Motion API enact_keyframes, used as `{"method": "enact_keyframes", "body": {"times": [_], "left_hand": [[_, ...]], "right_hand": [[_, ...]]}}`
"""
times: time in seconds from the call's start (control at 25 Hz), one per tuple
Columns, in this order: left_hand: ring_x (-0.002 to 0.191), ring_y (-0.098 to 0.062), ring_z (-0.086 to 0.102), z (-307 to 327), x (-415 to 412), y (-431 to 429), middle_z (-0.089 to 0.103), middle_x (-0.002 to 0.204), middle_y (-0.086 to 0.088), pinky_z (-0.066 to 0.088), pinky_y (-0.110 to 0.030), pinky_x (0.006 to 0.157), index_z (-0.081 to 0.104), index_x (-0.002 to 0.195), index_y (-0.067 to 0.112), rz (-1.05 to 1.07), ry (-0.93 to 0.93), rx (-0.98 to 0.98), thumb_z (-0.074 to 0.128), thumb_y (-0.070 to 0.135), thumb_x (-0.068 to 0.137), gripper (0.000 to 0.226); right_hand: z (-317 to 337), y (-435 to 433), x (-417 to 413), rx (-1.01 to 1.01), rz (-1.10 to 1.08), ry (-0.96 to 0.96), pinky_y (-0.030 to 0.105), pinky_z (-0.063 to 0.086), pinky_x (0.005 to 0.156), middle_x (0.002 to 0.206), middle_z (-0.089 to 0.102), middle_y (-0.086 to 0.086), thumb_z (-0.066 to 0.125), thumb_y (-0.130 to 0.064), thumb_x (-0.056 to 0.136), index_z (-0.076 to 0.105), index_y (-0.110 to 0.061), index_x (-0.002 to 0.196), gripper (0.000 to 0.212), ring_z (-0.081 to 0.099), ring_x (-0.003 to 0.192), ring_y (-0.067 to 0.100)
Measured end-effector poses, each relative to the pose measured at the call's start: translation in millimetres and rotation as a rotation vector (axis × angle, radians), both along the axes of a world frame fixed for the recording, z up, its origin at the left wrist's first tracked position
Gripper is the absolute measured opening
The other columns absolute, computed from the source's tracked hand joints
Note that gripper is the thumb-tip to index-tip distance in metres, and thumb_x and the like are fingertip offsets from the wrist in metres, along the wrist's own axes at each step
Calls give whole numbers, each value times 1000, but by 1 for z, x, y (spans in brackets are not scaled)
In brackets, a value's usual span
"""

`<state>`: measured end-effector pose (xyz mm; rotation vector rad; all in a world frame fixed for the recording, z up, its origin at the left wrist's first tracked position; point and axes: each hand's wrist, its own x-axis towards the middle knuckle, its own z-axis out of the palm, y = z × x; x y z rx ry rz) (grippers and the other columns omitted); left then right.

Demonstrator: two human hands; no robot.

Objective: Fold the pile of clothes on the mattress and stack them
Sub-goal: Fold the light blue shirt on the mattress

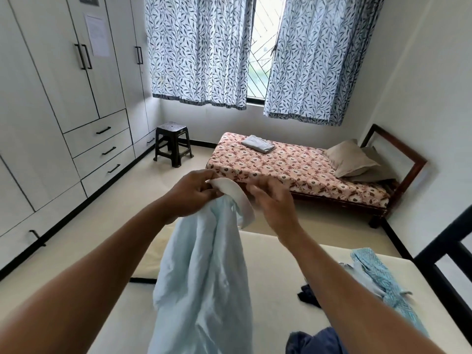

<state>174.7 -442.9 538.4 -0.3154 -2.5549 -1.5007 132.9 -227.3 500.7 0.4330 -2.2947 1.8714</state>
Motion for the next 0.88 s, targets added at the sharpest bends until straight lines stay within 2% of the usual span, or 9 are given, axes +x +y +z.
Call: {"method": "enact_keyframes", "body": {"times": [0.08,0.16,0.28,0.36,0.44,0.52,0.68,0.8,0.88], "left_hand": [[52,8,53,4,1,-2,63,58,23,37,-6,52,64,92,7,34,15,47,68,-3,95,11],[61,-1,55,8,-2,-2,68,67,12,41,-15,55,65,89,14,105,23,102,71,4,95,12],[68,-12,56,12,-14,2,71,78,-5,44,-29,63,69,87,18,256,68,75,75,15,93,9],[66,-10,54,19,-17,7,67,75,0,43,-28,64,68,83,20,299,78,75,76,17,92,12],[64,-9,52,28,-17,7,65,72,3,41,-28,64,67,82,22,290,89,105,76,16,92,14],[63,-10,50,37,-13,3,65,71,1,41,-28,63,67,84,21,307,88,122,75,17,94,13],[66,-15,52,49,-13,2,67,76,-8,42,-33,63,70,90,14,343,100,125,75,20,93,9],[69,-15,54,60,-15,9,68,77,-7,45,-33,66,71,92,12,369,118,177,75,18,93,7],[70,-16,55,64,-15,12,69,79,-10,46,-34,67,71,94,10,352,122,227,75,17,93,9]], "right_hand": [[-35,19,7,37,-140,8,56,59,78,78,75,0,61,-31,76,73,-24,84,16,71,76,25],[-64,26,23,62,-145,-55,54,59,72,71,73,1,60,-29,70,72,-22,77,16,69,68,24],[-75,11,50,134,21,-24,36,57,66,75,73,-4,73,-33,74,71,-20,82,15,67,68,10],[-72,2,51,178,57,47,29,56,66,77,73,-7,79,-23,82,71,-22,86,9,70,72,10],[-61,8,38,194,51,75,34,59,71,75,76,-4,74,-4,86,73,-21,86,17,73,70,13],[-42,23,16,159,-23,84,38,61,73,75,76,-2,71,2,88,72,-21,86,23,73,70,16],[-19,25,20,212,63,155,27,58,67,77,76,-4,78,-6,85,75,-18,85,13,70,68,9],[-35,1,40,225,130,71,22,60,78,87,79,-11,82,-13,82,79,-17,98,17,74,82,3],[-45,-10,37,182,90,54,21,60,80,93,79,-12,83,-18,83,79,-16,106,23,74,87,1]]}}
